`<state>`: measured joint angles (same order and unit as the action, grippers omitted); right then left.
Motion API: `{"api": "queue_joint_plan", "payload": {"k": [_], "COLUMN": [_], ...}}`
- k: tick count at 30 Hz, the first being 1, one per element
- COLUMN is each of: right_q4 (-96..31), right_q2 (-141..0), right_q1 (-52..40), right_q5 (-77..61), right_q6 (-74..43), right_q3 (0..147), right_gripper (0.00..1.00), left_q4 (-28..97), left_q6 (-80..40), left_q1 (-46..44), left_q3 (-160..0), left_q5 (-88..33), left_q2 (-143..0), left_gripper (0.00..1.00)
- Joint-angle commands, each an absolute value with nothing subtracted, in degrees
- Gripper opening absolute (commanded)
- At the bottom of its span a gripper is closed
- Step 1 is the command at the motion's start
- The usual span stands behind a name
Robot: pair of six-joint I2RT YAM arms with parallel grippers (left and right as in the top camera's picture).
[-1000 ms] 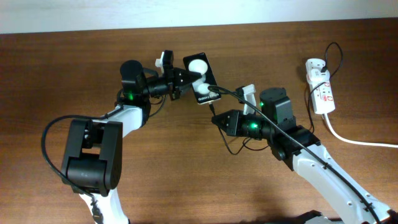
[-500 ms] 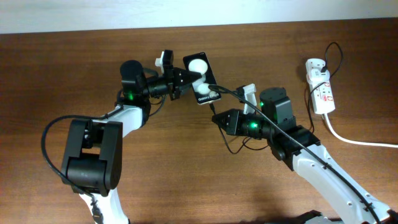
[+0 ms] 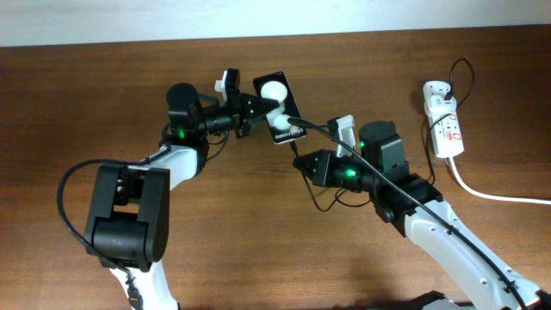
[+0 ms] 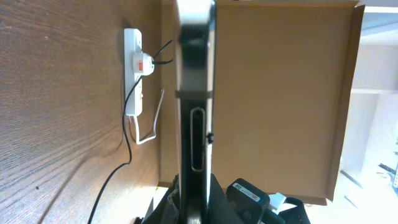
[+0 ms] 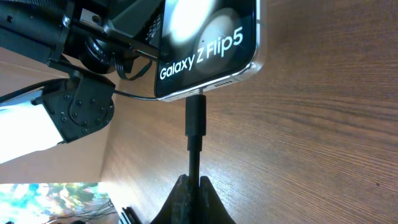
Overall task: Plug charger to phone and switch on socket
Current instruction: 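Release the plug and withdraw the right gripper to the right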
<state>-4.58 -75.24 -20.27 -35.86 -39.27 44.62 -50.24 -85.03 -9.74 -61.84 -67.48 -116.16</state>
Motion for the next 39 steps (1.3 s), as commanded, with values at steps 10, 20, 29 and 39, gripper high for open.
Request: {"api": "queue_joint_plan", "payload": {"k": [10, 20, 29, 39], "right_q4": [2.5, 5.4, -3.6, -38.3], "right_q2": [-81.7, -82.4, -77.3, -41.7], "right_q1": [-20.3, -20.2, -20.2, -13.7], "right_q5": [-32.0, -31.7, -35.9, -30.0], "right_q6": [-41.2, -41.2, -35.6, -22.7], "right_q3": [44.5, 46.1, 46.1, 46.1], "right_gripper": [0.04, 0.04, 0.25, 0.89], "left_q4": [-50.7, -50.7, -50.7, -50.1], "left_q6": [-81.3, -78.0, -75.5, -64.3], "left_q1": [-10.4, -10.4, -10.3, -10.2], "left_q3": [-63.2, -63.2, -63.2, -63.2], "left_q5": [-73.9, -74.4, -73.6, -72.7], "left_q2": [-116.4, -116.4, -116.4, -116.4], "left_gripper": [0.00, 0.00, 0.00, 0.00]}}
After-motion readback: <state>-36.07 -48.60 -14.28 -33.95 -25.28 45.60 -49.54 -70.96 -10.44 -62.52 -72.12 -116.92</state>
